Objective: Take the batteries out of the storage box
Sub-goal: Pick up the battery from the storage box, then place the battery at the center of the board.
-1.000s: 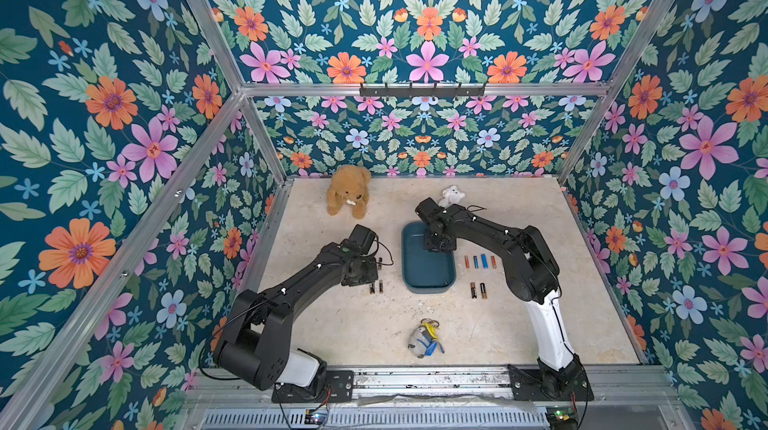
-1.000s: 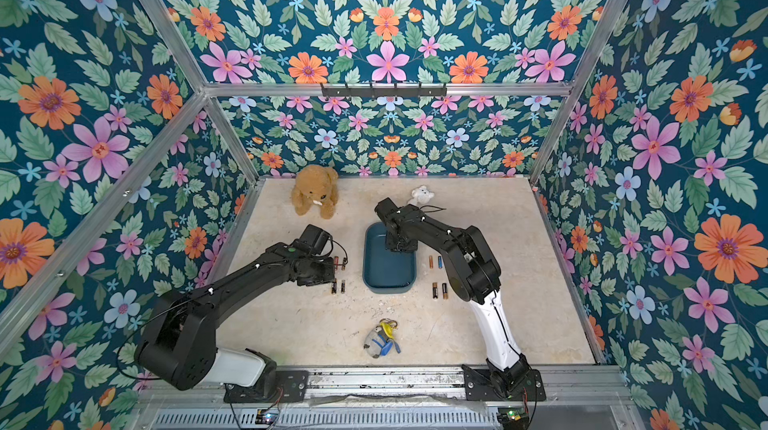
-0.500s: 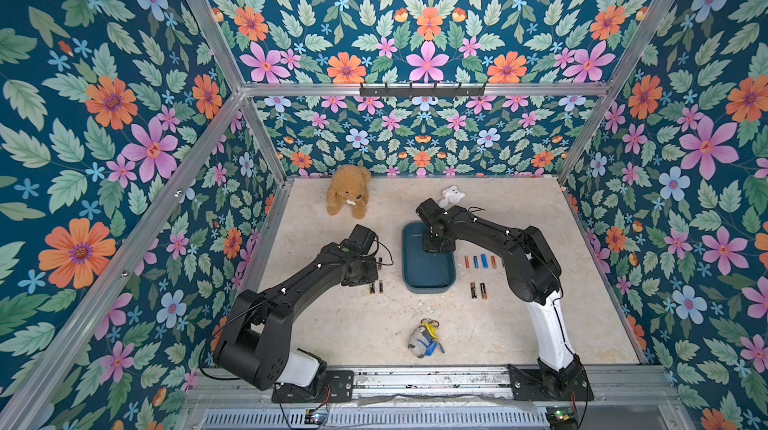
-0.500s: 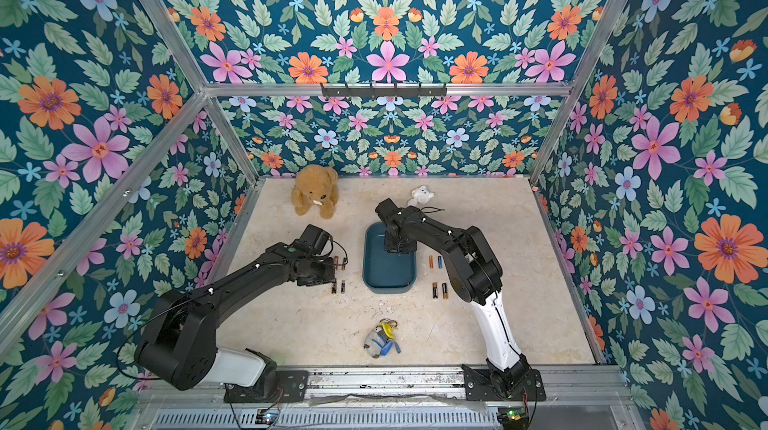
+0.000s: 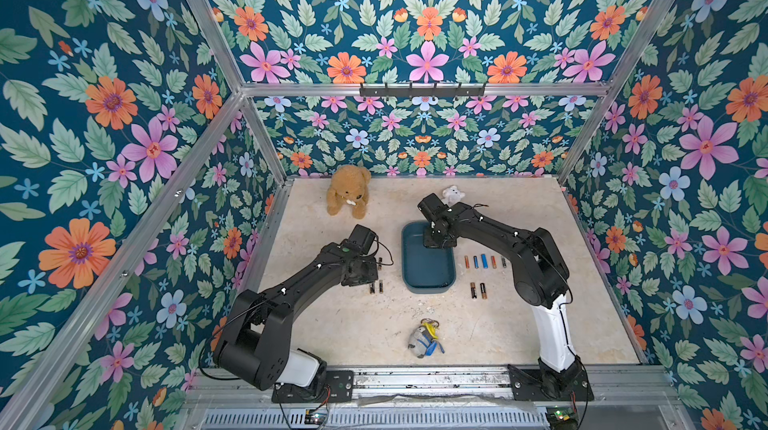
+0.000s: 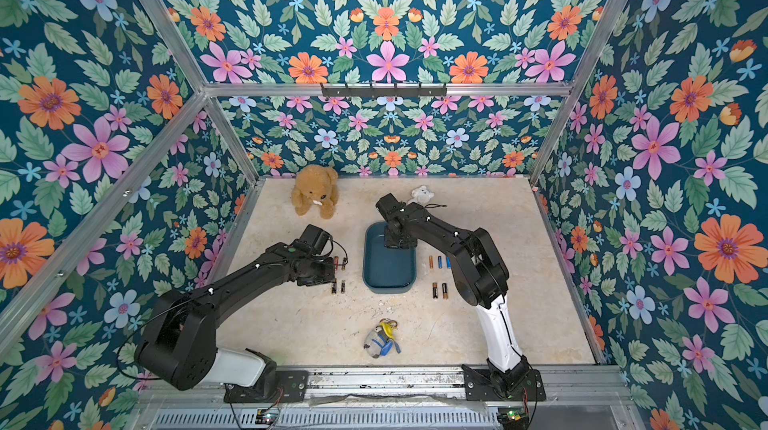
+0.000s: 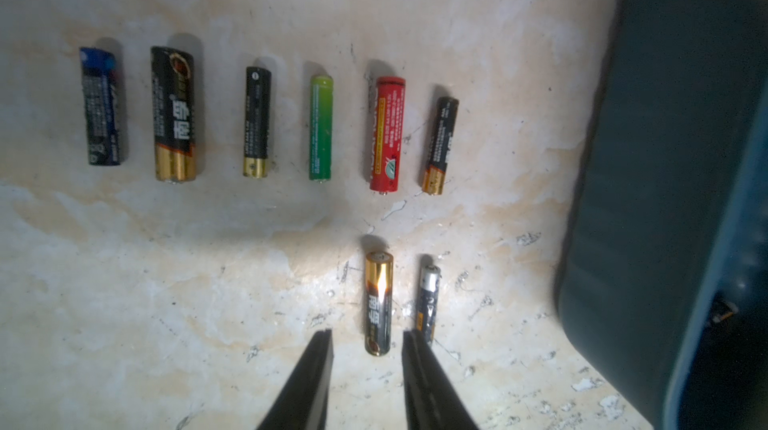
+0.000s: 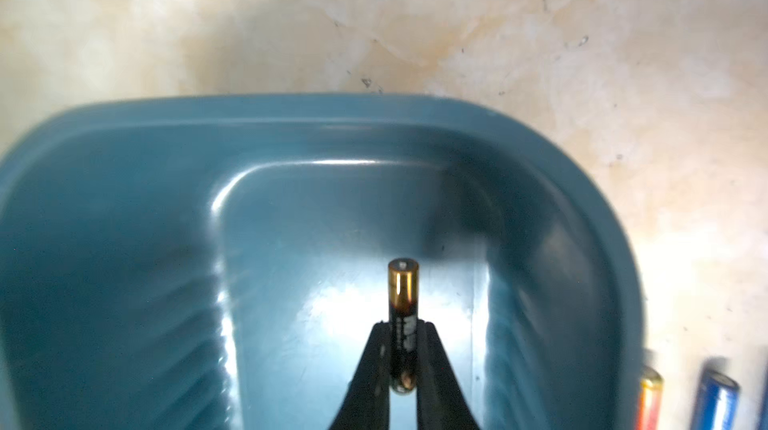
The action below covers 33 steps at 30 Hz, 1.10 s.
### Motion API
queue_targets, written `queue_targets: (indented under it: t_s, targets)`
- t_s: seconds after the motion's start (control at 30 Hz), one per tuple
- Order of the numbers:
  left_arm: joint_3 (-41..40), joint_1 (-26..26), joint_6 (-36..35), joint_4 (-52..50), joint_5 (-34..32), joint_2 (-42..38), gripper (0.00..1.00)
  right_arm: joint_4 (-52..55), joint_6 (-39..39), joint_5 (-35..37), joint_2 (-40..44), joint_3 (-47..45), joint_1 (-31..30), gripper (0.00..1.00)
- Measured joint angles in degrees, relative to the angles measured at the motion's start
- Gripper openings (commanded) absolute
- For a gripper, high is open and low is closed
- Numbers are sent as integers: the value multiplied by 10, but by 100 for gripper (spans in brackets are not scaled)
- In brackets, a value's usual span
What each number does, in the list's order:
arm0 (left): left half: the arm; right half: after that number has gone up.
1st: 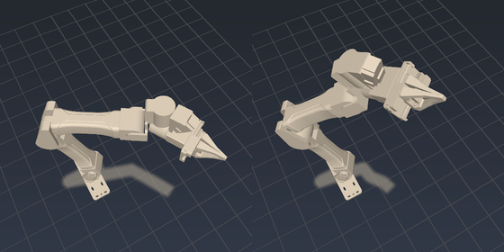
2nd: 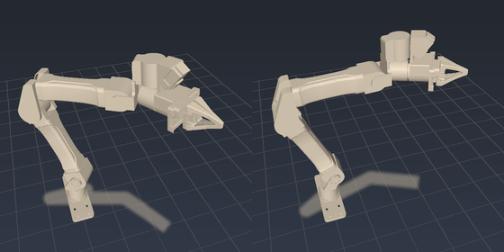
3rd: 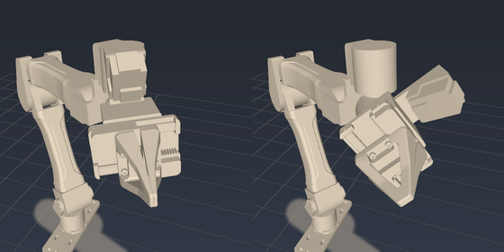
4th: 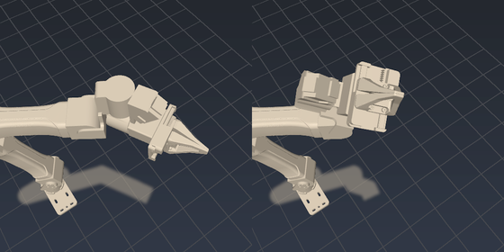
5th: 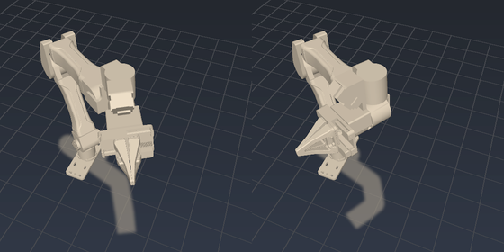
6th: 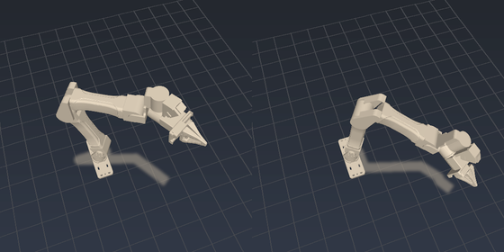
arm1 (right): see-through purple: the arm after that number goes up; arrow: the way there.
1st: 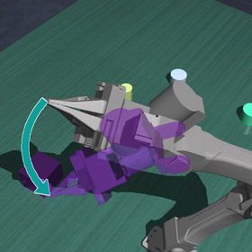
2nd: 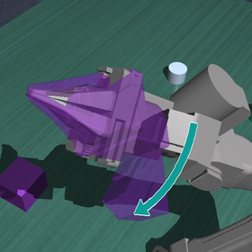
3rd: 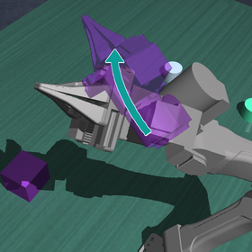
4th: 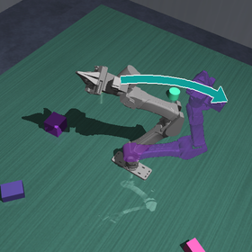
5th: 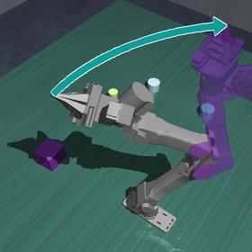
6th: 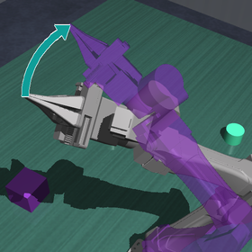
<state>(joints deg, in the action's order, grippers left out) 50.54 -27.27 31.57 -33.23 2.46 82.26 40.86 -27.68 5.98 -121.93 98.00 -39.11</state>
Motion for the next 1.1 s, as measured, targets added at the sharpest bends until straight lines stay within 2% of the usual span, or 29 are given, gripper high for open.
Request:
queue_targets:
  t_s: [0.3,0.53,0.8,1.1]
  targets:
    - [1,0,0,2,4,3,35,16,4,1,63,-18,0,9]
    - [5,0,-1,2,4,4,35,30,4,17,132,-64,0,10]
    - [10,0,-2,2,6,6,35,42,3,33,234,-163,16,10]
    - [19,0,-4,2,7,9,35,43,-1,48,348,-322,57,11]
